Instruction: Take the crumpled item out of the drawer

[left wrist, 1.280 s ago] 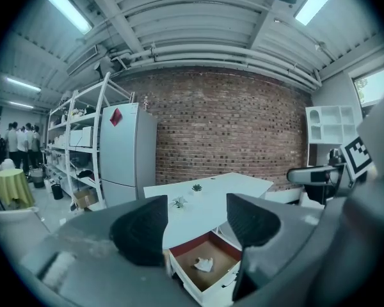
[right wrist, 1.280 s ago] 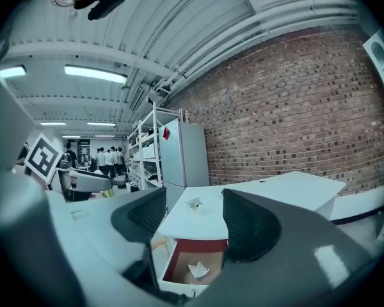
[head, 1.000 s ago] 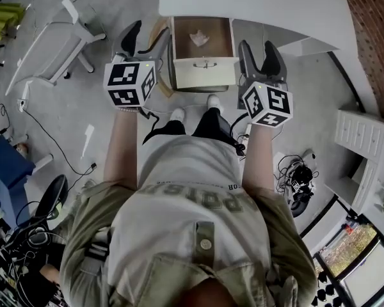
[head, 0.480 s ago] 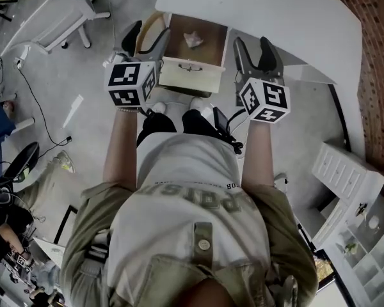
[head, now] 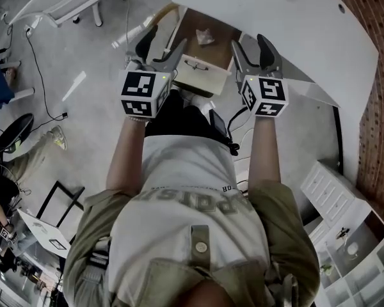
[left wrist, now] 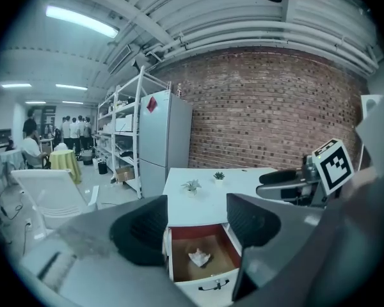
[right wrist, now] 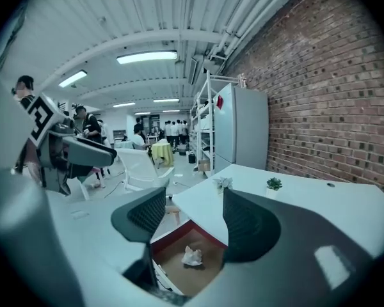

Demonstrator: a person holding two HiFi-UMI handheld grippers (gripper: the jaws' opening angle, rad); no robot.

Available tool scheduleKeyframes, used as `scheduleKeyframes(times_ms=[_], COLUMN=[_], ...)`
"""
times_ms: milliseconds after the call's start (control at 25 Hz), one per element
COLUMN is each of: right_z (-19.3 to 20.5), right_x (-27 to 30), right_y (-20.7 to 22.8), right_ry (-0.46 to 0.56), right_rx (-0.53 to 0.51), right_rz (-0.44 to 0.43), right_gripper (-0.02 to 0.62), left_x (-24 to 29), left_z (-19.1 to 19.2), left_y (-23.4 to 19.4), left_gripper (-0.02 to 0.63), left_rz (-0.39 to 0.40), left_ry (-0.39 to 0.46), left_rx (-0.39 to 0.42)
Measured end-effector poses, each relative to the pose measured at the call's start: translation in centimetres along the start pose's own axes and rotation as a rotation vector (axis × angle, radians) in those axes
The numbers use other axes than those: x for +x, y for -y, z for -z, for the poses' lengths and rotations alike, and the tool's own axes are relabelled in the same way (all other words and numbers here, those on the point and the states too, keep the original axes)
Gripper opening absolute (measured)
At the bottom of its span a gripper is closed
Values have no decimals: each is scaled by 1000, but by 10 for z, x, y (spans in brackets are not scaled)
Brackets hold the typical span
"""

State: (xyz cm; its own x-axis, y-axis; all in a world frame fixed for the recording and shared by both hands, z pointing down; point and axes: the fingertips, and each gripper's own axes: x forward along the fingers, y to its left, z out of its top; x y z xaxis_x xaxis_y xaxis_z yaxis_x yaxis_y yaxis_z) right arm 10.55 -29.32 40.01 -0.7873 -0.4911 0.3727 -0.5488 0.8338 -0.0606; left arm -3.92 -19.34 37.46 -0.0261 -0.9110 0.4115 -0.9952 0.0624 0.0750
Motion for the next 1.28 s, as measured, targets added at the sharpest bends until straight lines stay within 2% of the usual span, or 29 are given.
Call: scheduleKeyframes(times_ms=[240, 480, 880, 1280], right_z=[37, 112, 213, 302], right_x=[52, 111, 187, 233], right_y=[-21, -34, -39, -28], right_ry=[-144, -345, -577, -806], right_rx=[-62, -163, -260, -399], right_rz=[-98, -196, -286, -360], right_gripper=[278, 285, 266, 267], left_x=[12, 21, 32, 46], left_z=[11, 28, 64, 98], left_y=[-12, -29, -43, -61], left_gripper=[302, 302, 302, 302], left_rz=[43, 50, 61, 58], left_ry=[-25, -48, -56, -63], left_rx=[28, 31, 30, 26])
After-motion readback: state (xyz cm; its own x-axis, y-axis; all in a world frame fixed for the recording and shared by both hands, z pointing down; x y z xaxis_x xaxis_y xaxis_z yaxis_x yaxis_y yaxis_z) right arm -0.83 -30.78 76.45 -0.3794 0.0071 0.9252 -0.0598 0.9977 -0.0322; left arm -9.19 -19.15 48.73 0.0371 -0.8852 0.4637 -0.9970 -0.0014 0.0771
